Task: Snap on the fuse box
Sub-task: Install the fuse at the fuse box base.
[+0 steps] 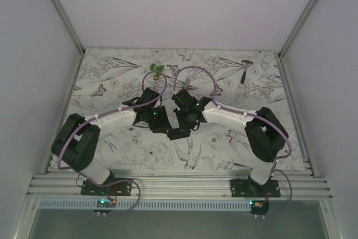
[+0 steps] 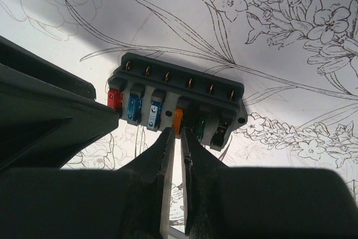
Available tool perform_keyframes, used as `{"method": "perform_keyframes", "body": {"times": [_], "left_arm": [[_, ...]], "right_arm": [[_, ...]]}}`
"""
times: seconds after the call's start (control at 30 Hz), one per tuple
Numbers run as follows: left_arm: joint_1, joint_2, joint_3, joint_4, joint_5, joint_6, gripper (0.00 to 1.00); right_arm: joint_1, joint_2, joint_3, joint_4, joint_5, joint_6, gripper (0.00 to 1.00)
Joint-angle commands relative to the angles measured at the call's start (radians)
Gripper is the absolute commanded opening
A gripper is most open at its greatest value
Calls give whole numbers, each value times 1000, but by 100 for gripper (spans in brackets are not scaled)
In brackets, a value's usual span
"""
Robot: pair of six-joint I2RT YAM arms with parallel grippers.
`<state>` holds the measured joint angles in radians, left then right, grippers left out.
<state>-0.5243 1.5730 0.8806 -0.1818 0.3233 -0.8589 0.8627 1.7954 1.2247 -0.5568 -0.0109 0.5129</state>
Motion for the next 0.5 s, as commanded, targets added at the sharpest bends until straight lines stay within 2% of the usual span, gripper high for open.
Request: {"method": "perform_keyframes", "body": {"times": [0.0, 0.13, 0.3, 0.47], "left_arm": [[-9, 23, 24, -32, 13, 14, 35], [-11, 27, 26, -33, 13, 13, 35], [-12, 37, 27, -33, 15, 12, 34], [-15, 49, 30, -32, 15, 11, 34]], "right_arm": [[8, 18, 3, 16, -3, 21, 15], [5, 12, 4, 15, -6, 25, 13], [-1, 31, 4, 1, -11, 24, 0], [2, 81, -1, -53, 10, 22, 0]]}}
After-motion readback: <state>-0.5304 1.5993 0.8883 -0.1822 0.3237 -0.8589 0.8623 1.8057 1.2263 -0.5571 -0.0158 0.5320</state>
